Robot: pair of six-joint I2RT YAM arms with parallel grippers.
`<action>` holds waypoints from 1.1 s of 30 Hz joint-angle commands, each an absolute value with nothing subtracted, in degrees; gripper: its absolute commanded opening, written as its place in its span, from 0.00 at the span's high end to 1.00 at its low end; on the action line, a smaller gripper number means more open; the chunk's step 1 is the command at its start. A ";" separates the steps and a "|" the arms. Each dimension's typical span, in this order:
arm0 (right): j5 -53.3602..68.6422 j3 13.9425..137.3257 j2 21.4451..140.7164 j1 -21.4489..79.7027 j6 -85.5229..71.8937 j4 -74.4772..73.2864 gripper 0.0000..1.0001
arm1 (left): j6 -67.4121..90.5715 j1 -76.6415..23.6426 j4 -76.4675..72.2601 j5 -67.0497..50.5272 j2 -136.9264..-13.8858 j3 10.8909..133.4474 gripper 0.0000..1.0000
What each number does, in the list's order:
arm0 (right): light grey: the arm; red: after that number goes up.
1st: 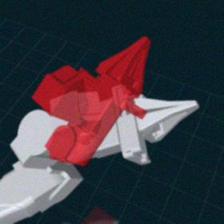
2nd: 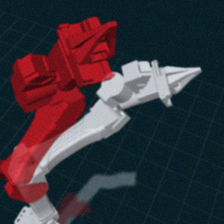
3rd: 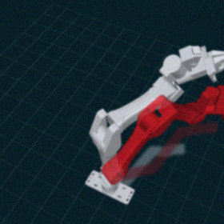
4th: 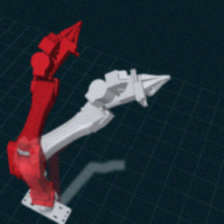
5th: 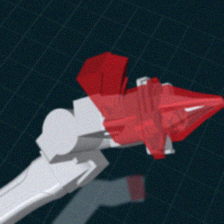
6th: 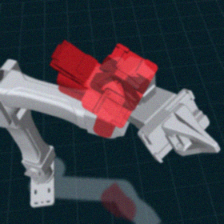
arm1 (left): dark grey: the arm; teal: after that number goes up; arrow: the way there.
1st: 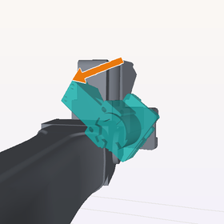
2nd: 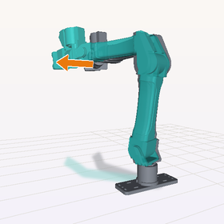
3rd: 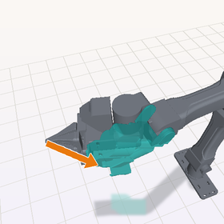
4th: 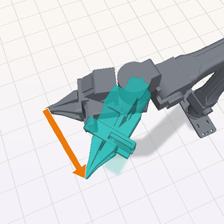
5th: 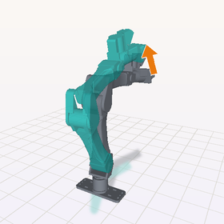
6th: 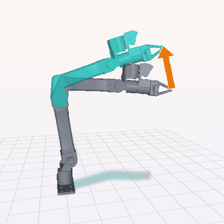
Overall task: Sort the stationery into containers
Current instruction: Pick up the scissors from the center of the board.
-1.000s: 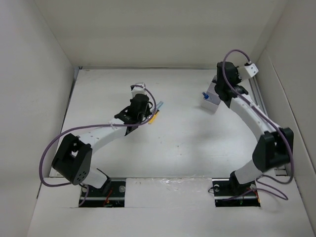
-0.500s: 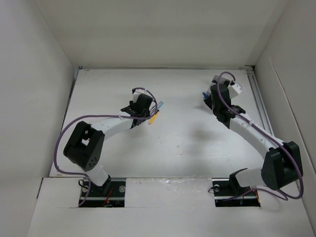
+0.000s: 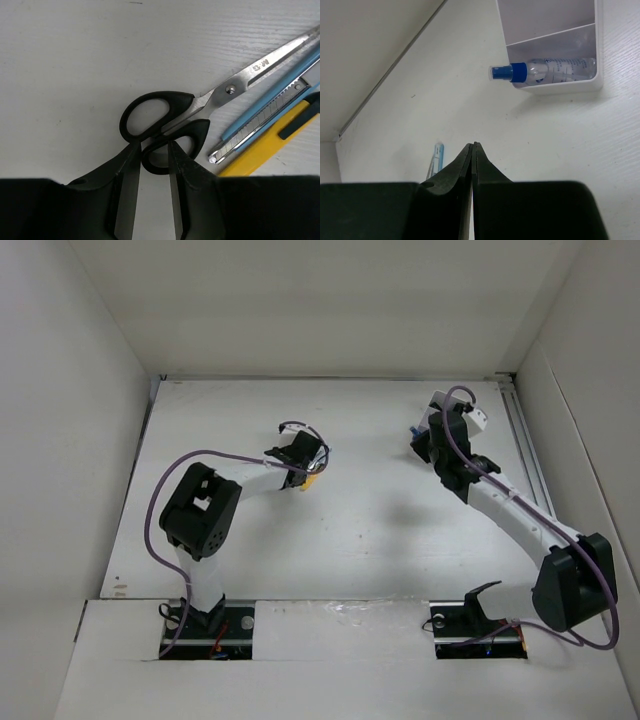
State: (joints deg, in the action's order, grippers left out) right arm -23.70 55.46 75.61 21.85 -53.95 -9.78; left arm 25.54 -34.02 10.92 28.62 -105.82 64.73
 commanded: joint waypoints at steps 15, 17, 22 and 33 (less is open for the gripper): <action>-23.72 55.72 73.56 23.55 -53.17 -7.38 0.94 | 22.76 -31.73 11.51 29.19 -109.60 68.03 0.65; -23.73 55.72 73.56 23.55 -53.17 -7.38 0.94 | 23.99 -31.73 11.51 28.48 -108.90 66.98 0.70; -23.73 55.72 74.09 23.55 -53.17 -7.38 0.94 | 26.10 -31.73 11.59 25.58 -105.65 63.46 0.81; -23.21 55.72 74.09 23.55 -52.65 -7.38 0.92 | 30.32 -31.73 14.24 29.17 -103.97 62.14 1.00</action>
State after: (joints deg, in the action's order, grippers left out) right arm -22.90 55.44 74.83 23.00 -53.49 -9.76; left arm 28.32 -31.86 10.59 27.99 -106.06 64.18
